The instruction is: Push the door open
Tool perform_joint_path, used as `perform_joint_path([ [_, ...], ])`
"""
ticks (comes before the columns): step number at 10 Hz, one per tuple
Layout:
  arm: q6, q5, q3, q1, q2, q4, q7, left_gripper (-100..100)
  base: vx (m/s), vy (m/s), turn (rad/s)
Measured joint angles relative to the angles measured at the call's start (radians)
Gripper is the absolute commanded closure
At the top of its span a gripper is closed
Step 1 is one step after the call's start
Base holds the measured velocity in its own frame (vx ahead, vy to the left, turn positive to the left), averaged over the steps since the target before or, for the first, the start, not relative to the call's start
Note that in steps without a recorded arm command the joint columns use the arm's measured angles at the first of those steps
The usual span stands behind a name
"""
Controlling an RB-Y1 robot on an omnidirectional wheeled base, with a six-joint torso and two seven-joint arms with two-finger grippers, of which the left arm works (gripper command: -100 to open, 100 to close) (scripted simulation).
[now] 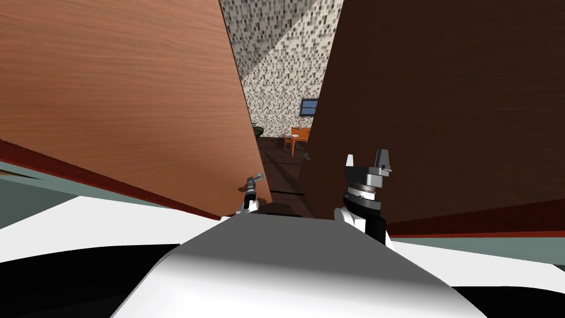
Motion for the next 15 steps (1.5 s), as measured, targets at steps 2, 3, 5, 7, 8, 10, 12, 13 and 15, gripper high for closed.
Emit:
perform_joint_path([
  [2, -0.008, 0.012, 0.023, -0.010, -0.007, 0.013, -0.017, 100, 0.192, -0.040, 0.075],
  [3, -0.017, 0.019, 0.034, -0.017, -0.007, 0.024, -0.022, 100, 0.228, -0.052, 0.102],
  [5, -0.017, 0.032, 0.058, -0.019, -0.021, 0.024, -0.039, 100, 0.200, -0.024, 0.078],
  [7, -0.012, 0.042, 0.079, -0.007, -0.041, -0.003, -0.052, 100, 0.174, -0.047, 0.091],
  [8, -0.020, 0.048, 0.090, -0.014, -0.046, 0.013, -0.058, 100, 0.072, -0.002, 0.051],
  [10, -0.025, 0.053, 0.096, -0.011, -0.039, 0.020, -0.059, 100, 0.147, 0.021, 0.065],
  [12, 0.005, 0.055, 0.096, 0.015, -0.042, -0.026, -0.064, 100, 0.149, 0.022, 0.039],
  [13, -0.004, 0.058, 0.099, 0.002, -0.033, -0.009, -0.066, 100, 0.152, 0.006, 0.061],
  [15, -0.028, 0.067, 0.107, -0.016, -0.016, 0.032, -0.069, 100, 0.178, 0.012, 0.060],
])
